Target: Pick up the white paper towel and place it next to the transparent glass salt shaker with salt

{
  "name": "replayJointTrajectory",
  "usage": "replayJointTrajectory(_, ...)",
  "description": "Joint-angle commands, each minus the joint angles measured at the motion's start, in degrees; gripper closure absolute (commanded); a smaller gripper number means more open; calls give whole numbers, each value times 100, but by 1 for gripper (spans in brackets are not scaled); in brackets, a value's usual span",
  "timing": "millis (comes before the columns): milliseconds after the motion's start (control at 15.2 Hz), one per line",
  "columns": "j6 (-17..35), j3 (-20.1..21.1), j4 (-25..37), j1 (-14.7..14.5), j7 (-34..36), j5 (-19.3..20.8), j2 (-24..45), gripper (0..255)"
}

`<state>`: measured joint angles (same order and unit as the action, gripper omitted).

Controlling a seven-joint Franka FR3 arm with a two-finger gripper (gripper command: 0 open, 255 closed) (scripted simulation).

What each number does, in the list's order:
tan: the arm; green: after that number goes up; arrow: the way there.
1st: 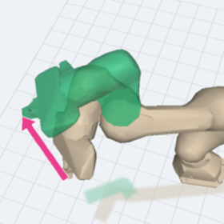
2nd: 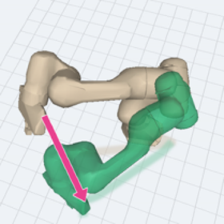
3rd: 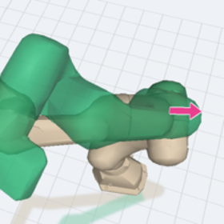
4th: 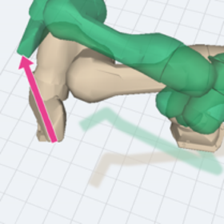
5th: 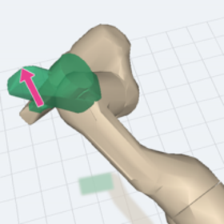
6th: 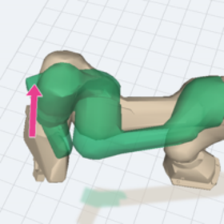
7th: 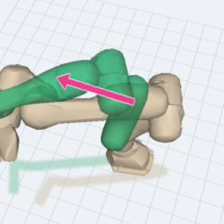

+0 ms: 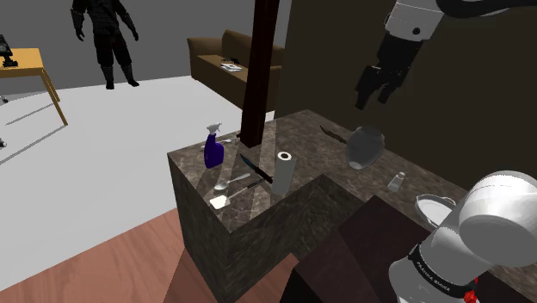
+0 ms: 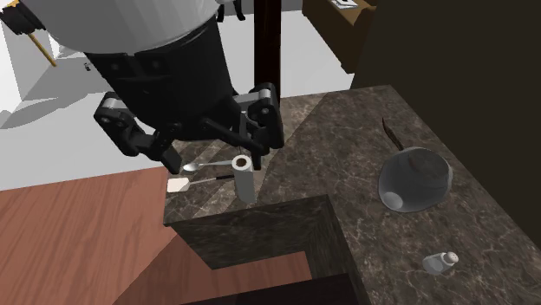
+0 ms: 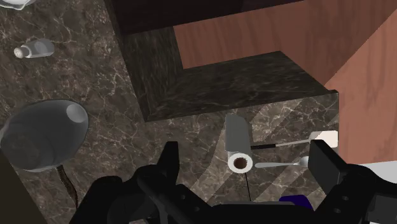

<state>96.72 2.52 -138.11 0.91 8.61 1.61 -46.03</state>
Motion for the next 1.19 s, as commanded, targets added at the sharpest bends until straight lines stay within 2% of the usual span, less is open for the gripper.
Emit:
replayJointTrajectory(0,0,0,0,0,0,0,0,0)
replayJointTrajectory(528,1535,-15,-288,49,1,59,1325,0)
replayJointTrajectory(1122,3040,-11,15,121,41,173,3225,0)
